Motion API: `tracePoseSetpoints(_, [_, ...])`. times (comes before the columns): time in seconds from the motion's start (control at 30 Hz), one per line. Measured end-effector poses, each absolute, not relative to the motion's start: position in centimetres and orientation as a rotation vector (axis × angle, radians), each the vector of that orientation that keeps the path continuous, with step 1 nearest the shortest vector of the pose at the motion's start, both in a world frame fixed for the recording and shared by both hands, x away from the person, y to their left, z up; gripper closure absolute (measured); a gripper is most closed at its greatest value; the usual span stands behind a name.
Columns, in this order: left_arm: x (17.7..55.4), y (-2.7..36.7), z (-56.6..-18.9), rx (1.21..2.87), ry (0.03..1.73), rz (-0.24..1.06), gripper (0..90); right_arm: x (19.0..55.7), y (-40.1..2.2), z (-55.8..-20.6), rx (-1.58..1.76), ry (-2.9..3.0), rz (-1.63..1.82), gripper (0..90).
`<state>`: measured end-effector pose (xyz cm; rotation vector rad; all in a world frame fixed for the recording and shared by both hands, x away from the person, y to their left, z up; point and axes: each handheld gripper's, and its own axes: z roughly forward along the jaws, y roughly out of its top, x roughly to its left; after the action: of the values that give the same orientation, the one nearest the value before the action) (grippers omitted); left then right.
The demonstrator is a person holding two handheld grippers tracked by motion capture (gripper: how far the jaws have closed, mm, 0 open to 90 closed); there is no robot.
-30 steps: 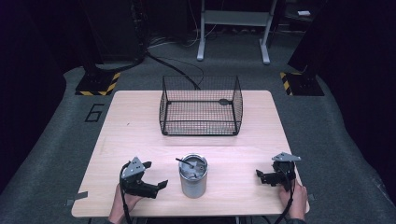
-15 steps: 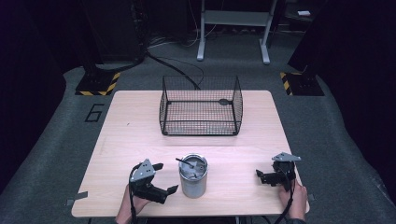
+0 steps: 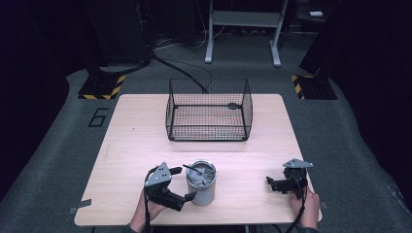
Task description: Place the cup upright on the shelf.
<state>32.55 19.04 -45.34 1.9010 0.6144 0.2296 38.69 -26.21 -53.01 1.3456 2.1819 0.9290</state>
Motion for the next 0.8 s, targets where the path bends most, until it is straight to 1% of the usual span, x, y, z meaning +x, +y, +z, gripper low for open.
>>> tracePoseSetpoints(0.33, [33.1, 17.5, -44.7, 1.888, 0.557, 0.205, 0.0, 38.7, -26.2, -53.0, 1.346, 2.182, 0.929, 0.0])
tracePoseSetpoints(0.8, [33.8, 15.7, -44.9, 1.856, 0.544, 0.207, 0.0, 38.7, -26.2, -53.0, 1.346, 2.182, 0.929, 0.0])
